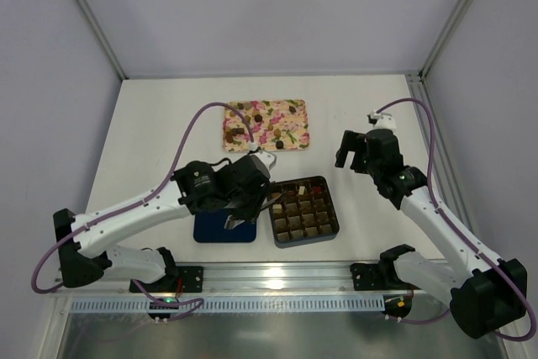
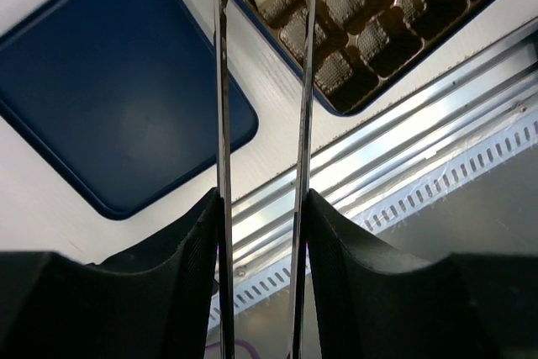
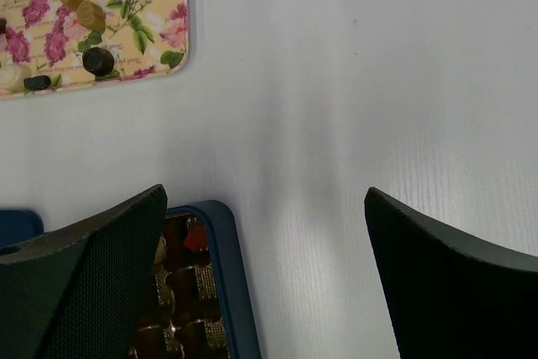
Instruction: Pack the chocolate
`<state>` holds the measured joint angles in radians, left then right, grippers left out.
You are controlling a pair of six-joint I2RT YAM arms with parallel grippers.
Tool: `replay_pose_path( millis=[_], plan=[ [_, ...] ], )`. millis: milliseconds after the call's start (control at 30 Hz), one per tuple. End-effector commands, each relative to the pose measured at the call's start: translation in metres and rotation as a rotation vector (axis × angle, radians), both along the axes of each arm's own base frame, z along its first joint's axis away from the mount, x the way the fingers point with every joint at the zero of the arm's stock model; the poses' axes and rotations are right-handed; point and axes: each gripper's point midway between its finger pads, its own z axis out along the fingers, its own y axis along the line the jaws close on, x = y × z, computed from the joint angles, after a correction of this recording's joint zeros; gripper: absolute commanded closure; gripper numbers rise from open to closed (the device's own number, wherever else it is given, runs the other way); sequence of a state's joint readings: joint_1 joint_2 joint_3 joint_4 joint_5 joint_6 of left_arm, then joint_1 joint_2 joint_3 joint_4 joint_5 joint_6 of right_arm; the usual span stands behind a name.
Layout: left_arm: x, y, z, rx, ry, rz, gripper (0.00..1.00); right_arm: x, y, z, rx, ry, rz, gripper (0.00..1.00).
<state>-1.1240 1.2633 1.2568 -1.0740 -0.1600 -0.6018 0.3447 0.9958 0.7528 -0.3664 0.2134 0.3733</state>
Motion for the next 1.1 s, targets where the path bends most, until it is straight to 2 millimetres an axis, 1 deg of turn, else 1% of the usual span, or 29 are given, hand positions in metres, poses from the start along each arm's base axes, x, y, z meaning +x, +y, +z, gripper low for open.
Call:
replay_pose_path(
  millis=[0,67,100,133,200,233,267,333,367,433,467,500,533,567,600,633,700,767,833,867,967,1067],
  plan=[
    [0.029,-0.01,0.052,-0.105,-0.162,0.057,0.57,0.008,0.004,0.013,0.026,-0.046,0.004,0.0],
    [0.046,-0.005,0.06,-0.095,-0.193,0.101,0.56,0.007,0.006,0.014,0.028,-0.043,0.014,0.0],
    [0.056,-0.006,0.062,-0.081,-0.205,0.108,0.56,0.008,0.006,0.015,0.027,-0.042,0.02,0.0],
    [0.072,0.0,0.065,-0.077,-0.211,0.154,0.56,0.008,0.007,0.016,0.027,-0.043,0.024,0.0],
    [0.09,0.001,0.059,-0.039,-0.208,0.165,0.56,0.008,0.01,0.018,0.034,-0.042,0.041,0.0],
    [0.109,0.005,0.064,-0.041,-0.224,0.207,0.56,0.008,0.012,0.019,0.037,-0.039,0.048,0.0],
    [0.118,0.007,0.062,-0.028,-0.227,0.219,0.56,0.008,0.014,0.02,0.043,-0.038,0.059,0.0],
    [0.142,0.008,0.055,0.016,-0.231,0.243,0.56,0.008,0.016,0.022,0.045,-0.04,0.07,0.0],
    [0.155,0.016,0.053,0.031,-0.237,0.278,0.56,0.009,0.018,0.023,0.05,-0.04,0.078,0.0],
    [0.175,0.015,0.043,0.058,-0.235,0.293,0.56,0.009,0.02,0.026,0.054,-0.041,0.094,0.0],
    [0.186,0.022,0.038,0.07,-0.231,0.321,0.56,0.009,0.022,0.028,0.057,-0.041,0.101,0.0],
    [0.193,0.023,0.038,0.069,-0.232,0.333,0.56,0.009,0.024,0.028,0.063,-0.041,0.113,0.0],
    [0.202,0.024,0.027,0.086,-0.215,0.342,0.56,0.009,0.025,0.029,0.062,-0.039,0.118,0.0],
    [0.206,0.027,0.022,0.1,-0.211,0.353,0.56,0.009,0.025,0.03,0.062,-0.04,0.122,0.0],
    [0.214,0.035,0.018,0.113,-0.207,0.379,0.56,0.009,0.026,0.031,0.065,-0.041,0.126,0.0],
    [0.22,0.035,0.008,0.125,-0.191,0.385,0.57,0.01,0.027,0.032,0.066,-0.043,0.13,0.0],
    [0.228,0.04,0.001,0.125,-0.173,0.403,0.57,0.01,0.028,0.032,0.07,-0.042,0.136,0.0],
    [0.236,0.038,-0.007,0.125,-0.17,0.406,0.57,0.009,0.031,0.031,0.08,-0.042,0.146,0.0],
    [0.241,0.037,-0.006,0.128,-0.17,0.408,0.57,0.009,0.032,0.03,0.086,-0.041,0.15,0.0],
    [0.245,0.036,-0.011,0.141,-0.164,0.406,0.57,0.009,0.032,0.03,0.089,-0.043,0.15,0.0],
    [0.252,0.035,-0.012,0.142,-0.159,0.41,0.57,0.008,0.033,0.027,0.094,-0.037,0.15,0.0],
    [0.259,0.033,-0.015,0.147,-0.156,0.411,0.58,0.008,0.033,0.028,0.095,-0.044,0.148,0.0]
  ],
)
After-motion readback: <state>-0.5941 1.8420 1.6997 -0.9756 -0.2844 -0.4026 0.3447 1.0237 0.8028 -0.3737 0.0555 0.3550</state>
